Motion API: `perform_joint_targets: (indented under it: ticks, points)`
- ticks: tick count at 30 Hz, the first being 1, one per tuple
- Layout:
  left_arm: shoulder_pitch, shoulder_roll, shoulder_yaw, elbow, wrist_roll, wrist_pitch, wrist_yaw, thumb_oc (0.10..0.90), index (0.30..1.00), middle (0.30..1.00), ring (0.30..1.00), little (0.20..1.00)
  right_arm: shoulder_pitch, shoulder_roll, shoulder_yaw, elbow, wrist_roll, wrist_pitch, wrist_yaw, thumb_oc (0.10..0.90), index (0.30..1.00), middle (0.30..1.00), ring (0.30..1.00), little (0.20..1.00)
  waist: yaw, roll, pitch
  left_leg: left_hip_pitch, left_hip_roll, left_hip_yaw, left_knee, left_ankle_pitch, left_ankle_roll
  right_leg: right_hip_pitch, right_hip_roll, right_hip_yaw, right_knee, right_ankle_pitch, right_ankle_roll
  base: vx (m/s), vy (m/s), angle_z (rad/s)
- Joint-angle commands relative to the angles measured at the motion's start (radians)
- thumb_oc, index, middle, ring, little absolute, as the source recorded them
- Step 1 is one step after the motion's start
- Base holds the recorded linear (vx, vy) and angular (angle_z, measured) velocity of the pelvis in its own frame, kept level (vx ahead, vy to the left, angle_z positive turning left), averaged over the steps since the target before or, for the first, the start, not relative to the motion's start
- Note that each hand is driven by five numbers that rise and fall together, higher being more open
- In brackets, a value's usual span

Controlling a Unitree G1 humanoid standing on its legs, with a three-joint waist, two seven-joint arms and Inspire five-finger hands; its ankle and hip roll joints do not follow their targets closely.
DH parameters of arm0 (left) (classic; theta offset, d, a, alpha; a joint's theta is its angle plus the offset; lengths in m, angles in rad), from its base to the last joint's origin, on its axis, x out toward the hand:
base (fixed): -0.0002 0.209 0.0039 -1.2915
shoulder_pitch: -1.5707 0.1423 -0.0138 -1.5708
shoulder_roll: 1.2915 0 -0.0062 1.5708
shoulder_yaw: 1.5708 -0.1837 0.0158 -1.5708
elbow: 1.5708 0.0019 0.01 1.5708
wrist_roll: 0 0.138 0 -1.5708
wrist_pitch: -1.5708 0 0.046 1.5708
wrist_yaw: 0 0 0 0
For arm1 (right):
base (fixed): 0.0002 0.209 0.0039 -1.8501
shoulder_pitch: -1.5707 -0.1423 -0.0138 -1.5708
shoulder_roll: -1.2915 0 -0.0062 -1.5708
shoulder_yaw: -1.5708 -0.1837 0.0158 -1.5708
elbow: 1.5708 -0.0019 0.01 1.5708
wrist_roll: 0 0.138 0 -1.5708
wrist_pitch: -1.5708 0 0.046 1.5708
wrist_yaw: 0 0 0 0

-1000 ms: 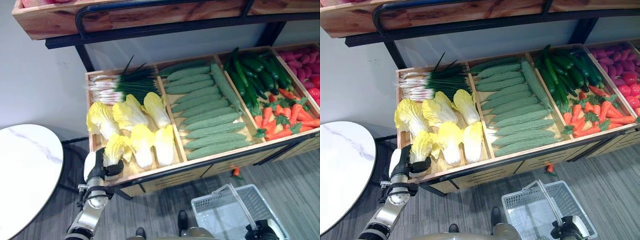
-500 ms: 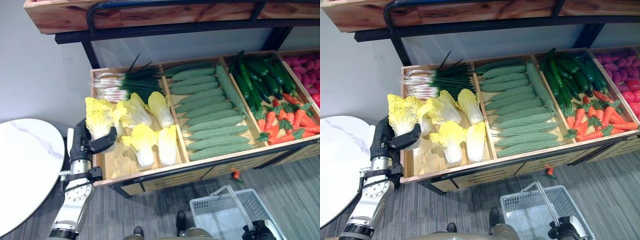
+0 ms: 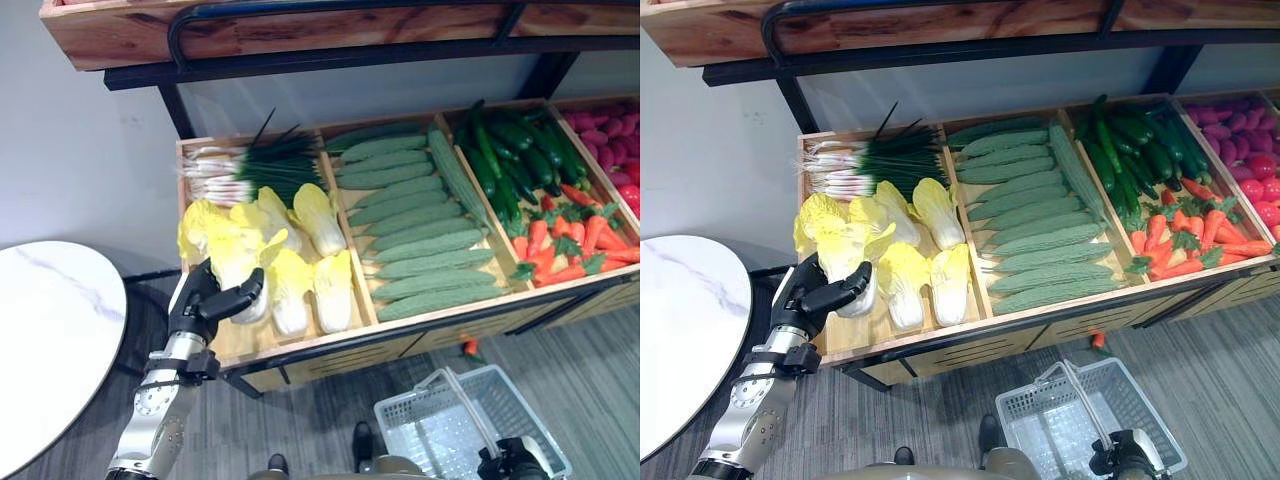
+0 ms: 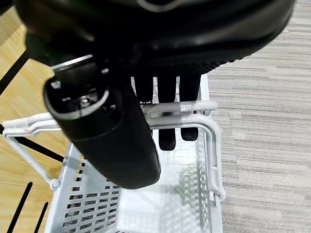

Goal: Get the vegetables into the basket

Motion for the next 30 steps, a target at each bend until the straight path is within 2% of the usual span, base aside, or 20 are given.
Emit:
perform_joint_targets:
  ticks: [1,3,5,7,9,10,12,13,15,19,21,23,27,30]
  points:
    - [-0.122,0.073,0.013,-0.158,-0.012,-0.112,-0.037,0.4,0.3,0.3,0.3,0.3,-0.04,-0.054,0.0,0.017,0.034,-0.021,-0.021,0.4,0.3,0.3,0.3,0.3,0.006,-0.084,-0.019,-0.056,-0.018,-0.035,0.079,-0.076,0.023,-0.029,-0.166,0.043,0.058,0.023,0.15,-0.03,0.149,-0.08]
    - [-0.131,0.083,0.003,-0.158,-0.004,-0.114,-0.04,0.4,0.3,0.3,0.3,0.3,-0.037,-0.052,0.001,0.01,0.032,-0.021,-0.02,0.4,0.3,0.3,0.3,0.3,0.003,-0.088,-0.013,-0.059,-0.027,-0.027,0.081,-0.078,0.028,-0.047,-0.174,0.058,0.073,0.047,0.158,-0.06,0.155,-0.14]
    - [-0.141,0.097,0.004,-0.159,0.008,-0.125,-0.042,0.4,0.3,0.3,0.3,0.3,-0.053,-0.05,0.008,0.002,0.03,-0.019,-0.017,0.4,0.3,0.3,0.3,0.3,-0.003,-0.096,0.0,-0.069,-0.048,0.002,0.088,-0.082,0.039,-0.09,-0.195,0.085,0.065,0.143,0.185,-0.11,0.151,-0.39]
    - [-0.145,0.1,0.008,-0.157,0.009,-0.127,-0.04,0.4,0.3,0.3,0.3,0.3,-0.059,-0.047,0.012,0.002,0.032,-0.019,-0.018,0.4,0.3,0.3,0.3,0.3,-0.003,-0.094,0.003,-0.074,-0.045,0.011,0.09,-0.079,0.041,-0.102,-0.195,0.086,0.065,0.149,0.187,-0.11,0.057,-0.55]
    - [-0.16,0.112,-0.001,-0.152,0.007,-0.125,-0.041,0.4,0.3,0.3,0.3,0.3,-0.061,-0.041,0.015,-0.011,0.04,-0.024,-0.023,0.4,0.3,0.3,0.3,0.3,0.012,-0.074,0.012,-0.093,-0.026,0.053,0.095,-0.068,0.052,-0.106,-0.197,0.006,0.141,0.088,0.163,-0.21,0.086,-0.27]
    - [-0.161,0.112,-0.001,-0.152,0.007,-0.125,-0.041,0.4,0.3,0.3,0.3,0.3,-0.061,-0.04,0.015,-0.011,0.04,-0.023,-0.023,0.4,0.3,0.3,0.3,0.3,0.012,-0.076,0.011,-0.097,-0.027,0.053,0.094,-0.065,0.052,-0.109,-0.198,0.007,0.141,0.089,0.163,-0.16,0.076,-0.32]
    - [-0.165,0.107,0.002,-0.149,-0.001,-0.119,-0.045,0.4,0.3,0.3,0.3,0.3,-0.062,-0.045,0.016,-0.007,0.038,-0.027,-0.026,0.4,0.3,0.3,0.3,0.3,0.033,-0.048,0.003,-0.124,-0.012,0.093,0.094,-0.042,0.058,-0.074,-0.202,-0.089,0.277,-0.01,0.135,-0.17,0.106,-0.59]
    - [-0.165,0.107,0.002,-0.149,-0.001,-0.119,-0.045,0.4,0.3,0.3,0.3,0.3,-0.062,-0.045,0.016,-0.007,0.038,-0.027,-0.026,0.4,0.3,0.3,0.3,0.3,0.033,-0.048,0.002,-0.125,-0.012,0.094,0.094,-0.042,0.058,-0.075,-0.202,-0.089,0.277,-0.009,0.135,-0.13,0.092,-0.54]
    - [-0.157,0.115,0.016,-0.181,-0.001,-0.12,-0.046,0.4,0.3,0.3,0.3,0.3,-0.07,-0.054,0.019,-0.006,0.032,-0.028,-0.027,0.4,0.3,0.3,0.3,0.3,0.05,-0.039,-0.01,-0.139,-0.003,0.136,0.099,-0.034,0.062,-0.041,-0.208,-0.125,0.363,-0.052,0.124,-0.11,0.018,-0.37]
    - [-0.151,0.121,0.035,-0.189,-0.004,-0.124,-0.056,0.4,0.3,0.3,0.3,0.3,-0.066,-0.052,0.03,-0.022,0.023,-0.032,-0.026,0.4,0.3,0.3,0.3,0.3,0.061,-0.049,-0.02,-0.134,-0.002,0.176,0.098,-0.029,0.054,-0.016,-0.207,-0.157,0.289,-0.071,0.124,-0.03,-0.089,-0.57]
    - [-0.132,0.113,0.049,-0.197,0.0,-0.122,-0.059,0.4,0.3,0.3,0.3,0.3,-0.054,-0.05,0.03,-0.022,0.019,-0.03,-0.02,0.4,0.3,0.3,0.3,0.3,0.055,-0.05,-0.031,-0.126,0.012,0.194,0.101,-0.023,0.038,0.025,-0.178,-0.166,0.208,-0.121,0.115,0.01,-0.226,-0.86]
    - [-0.128,0.11,0.056,-0.206,-0.004,-0.123,-0.061,0.4,0.3,0.3,0.3,0.3,-0.049,-0.053,0.029,-0.034,0.019,-0.031,-0.018,0.4,0.3,0.3,0.3,0.3,0.047,-0.048,-0.028,-0.13,0.028,0.203,0.098,-0.002,0.02,0.044,-0.157,-0.174,0.156,-0.132,0.107,-0.05,-0.213,-0.36]
    - [-0.134,0.101,0.05,-0.206,-0.011,-0.12,-0.058,0.4,0.3,0.3,0.3,0.3,-0.036,-0.066,0.02,-0.052,0.025,-0.032,-0.023,0.4,0.3,0.3,0.3,0.3,0.032,-0.038,-0.024,-0.131,0.052,0.207,0.081,0.036,-0.003,0.055,-0.128,-0.172,0.122,-0.143,0.094,-0.05,-0.173,-0.17]
    - [-0.142,0.083,0.034,-0.212,-0.024,-0.114,-0.056,0.4,0.3,0.3,0.3,0.3,-0.015,-0.093,-0.002,-0.089,0.044,-0.038,-0.034,0.4,0.3,0.3,0.3,0.3,0.009,-0.015,-0.017,-0.128,0.083,0.21,0.056,0.079,-0.028,0.06,-0.094,-0.163,0.109,-0.157,0.077,-0.05,-0.187,-0.22]
